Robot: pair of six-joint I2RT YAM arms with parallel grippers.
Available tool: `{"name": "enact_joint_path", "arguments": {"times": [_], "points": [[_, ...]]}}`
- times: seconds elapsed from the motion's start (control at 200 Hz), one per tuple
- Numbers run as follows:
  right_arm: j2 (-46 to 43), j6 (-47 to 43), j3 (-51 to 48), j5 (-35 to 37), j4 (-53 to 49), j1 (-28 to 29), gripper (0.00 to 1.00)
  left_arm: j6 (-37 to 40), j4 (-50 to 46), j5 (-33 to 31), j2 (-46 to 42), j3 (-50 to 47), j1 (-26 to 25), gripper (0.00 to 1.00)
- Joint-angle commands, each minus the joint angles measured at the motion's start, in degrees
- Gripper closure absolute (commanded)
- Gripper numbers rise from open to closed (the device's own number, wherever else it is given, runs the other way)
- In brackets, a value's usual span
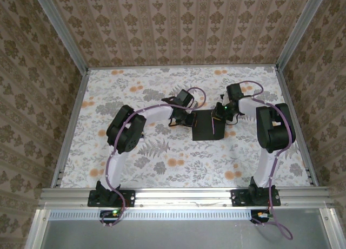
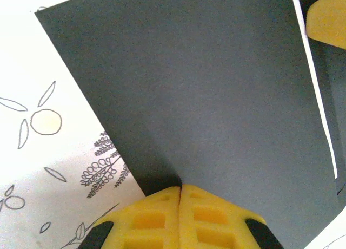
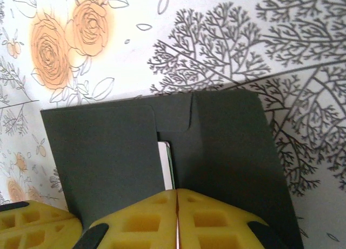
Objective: Place the letter into the envelope and seal it
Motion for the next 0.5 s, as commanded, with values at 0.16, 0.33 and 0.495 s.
{"name": "enact_joint_path", "arguments": {"times": [0.16, 0.33, 0.495], "points": [[0.8, -0.5, 1.9, -0.6, -0.6, 0.7, 0.91, 2.6, -8.0, -0.8, 4.4, 0.3, -0.4, 1.0], [-0.7, -1.3, 1.9, 1.3, -2.0, 0.7, 0.91, 3.5, -8.9, -1.5, 3.7, 0.8, 0.0, 1.0], [-3.3, -2.0, 1.7, 3.4, -3.4, 0.3, 0.91, 3.9, -9.3, -2.1, 2.9, 0.8, 0.6, 1.0]]}}
